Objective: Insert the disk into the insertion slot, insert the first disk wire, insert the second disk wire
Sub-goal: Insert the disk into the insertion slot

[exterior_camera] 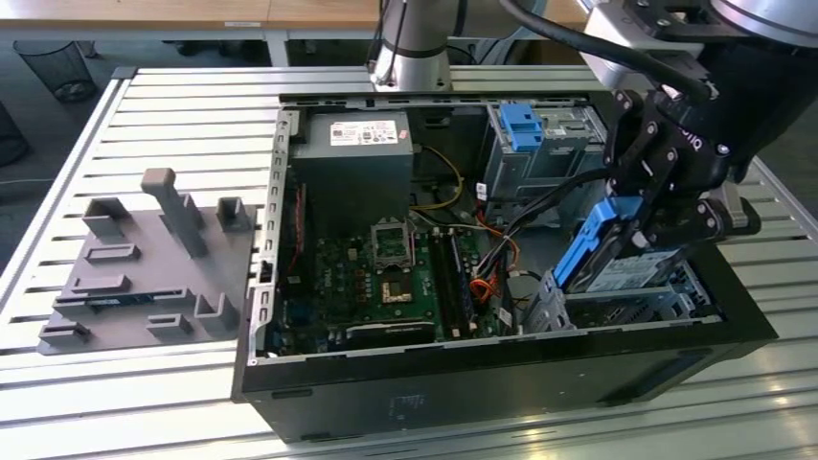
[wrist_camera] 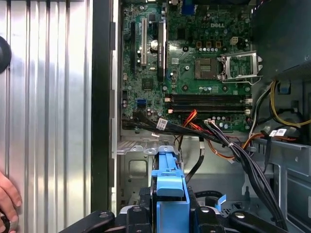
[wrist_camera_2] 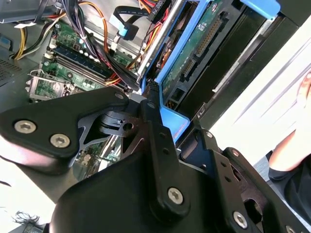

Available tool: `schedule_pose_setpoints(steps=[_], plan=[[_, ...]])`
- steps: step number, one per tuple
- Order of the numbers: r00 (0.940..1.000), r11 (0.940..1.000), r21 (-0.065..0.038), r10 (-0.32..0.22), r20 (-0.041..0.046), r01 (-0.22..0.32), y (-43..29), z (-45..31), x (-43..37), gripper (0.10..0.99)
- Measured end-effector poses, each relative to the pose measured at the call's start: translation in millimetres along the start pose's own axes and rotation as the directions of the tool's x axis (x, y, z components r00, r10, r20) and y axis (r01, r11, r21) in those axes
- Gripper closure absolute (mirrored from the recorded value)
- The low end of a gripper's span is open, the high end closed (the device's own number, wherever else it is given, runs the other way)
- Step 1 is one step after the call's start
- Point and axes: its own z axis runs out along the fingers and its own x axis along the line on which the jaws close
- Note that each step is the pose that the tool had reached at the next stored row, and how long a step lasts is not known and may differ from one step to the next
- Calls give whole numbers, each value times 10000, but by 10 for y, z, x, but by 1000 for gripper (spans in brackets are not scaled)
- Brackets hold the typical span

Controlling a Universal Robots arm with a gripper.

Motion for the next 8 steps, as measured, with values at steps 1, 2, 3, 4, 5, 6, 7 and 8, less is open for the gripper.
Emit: schedule_pose_setpoints(steps=[1,2,3,4,5,6,7,8], plan=[[10000,10000,0,0,0,0,0,7,0,722],[10000,10000,0,0,0,0,0,14,0,722],[10000,10000,0,0,0,0,0,21,0,722],[10000,10000,0,0,0,0,0,28,0,722],[10000,10000,0,0,0,0,-1,35,0,722],[10000,10000,0,0,-1,0,-1,43,0,722],[10000,10000,0,1,-1,-1,-1,49,0,722],[10000,10000,0,0,0,0,-1,56,0,722]])
